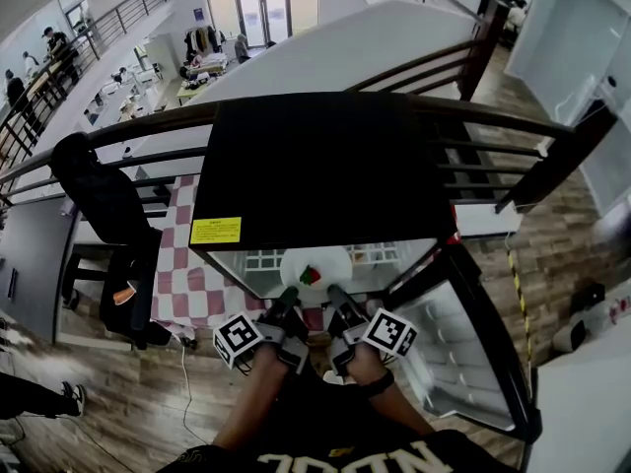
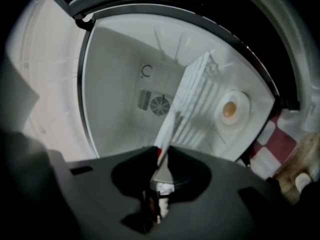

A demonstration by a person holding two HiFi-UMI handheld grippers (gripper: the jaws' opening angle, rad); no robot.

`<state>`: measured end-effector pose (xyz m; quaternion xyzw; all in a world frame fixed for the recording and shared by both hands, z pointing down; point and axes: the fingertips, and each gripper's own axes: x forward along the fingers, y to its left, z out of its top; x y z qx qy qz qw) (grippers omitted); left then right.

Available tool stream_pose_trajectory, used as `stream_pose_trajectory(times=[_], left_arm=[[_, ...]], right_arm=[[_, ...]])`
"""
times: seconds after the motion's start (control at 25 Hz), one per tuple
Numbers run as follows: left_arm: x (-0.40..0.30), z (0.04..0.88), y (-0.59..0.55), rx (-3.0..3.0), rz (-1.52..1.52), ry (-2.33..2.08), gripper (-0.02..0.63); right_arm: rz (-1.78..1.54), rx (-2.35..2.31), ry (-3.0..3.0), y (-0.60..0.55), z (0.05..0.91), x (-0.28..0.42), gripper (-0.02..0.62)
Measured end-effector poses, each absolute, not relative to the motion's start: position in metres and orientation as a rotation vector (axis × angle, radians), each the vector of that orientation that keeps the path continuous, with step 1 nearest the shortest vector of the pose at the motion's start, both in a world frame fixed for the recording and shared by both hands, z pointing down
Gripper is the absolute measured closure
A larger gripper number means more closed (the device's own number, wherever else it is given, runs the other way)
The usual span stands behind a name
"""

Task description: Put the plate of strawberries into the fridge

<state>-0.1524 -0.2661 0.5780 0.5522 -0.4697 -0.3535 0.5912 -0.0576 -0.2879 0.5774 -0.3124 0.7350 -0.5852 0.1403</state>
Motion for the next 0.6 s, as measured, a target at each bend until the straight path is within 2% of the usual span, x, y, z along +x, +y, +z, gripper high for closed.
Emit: stream_pose_trajectory(times=[0.6], left_arm=[[-0.166,0.585,-0.290,1.277,-0.828,-1.068,0.578]], right_arm=[[-1.616,-0.961,2.047,-0.326,0.580,-0.044,0.526]])
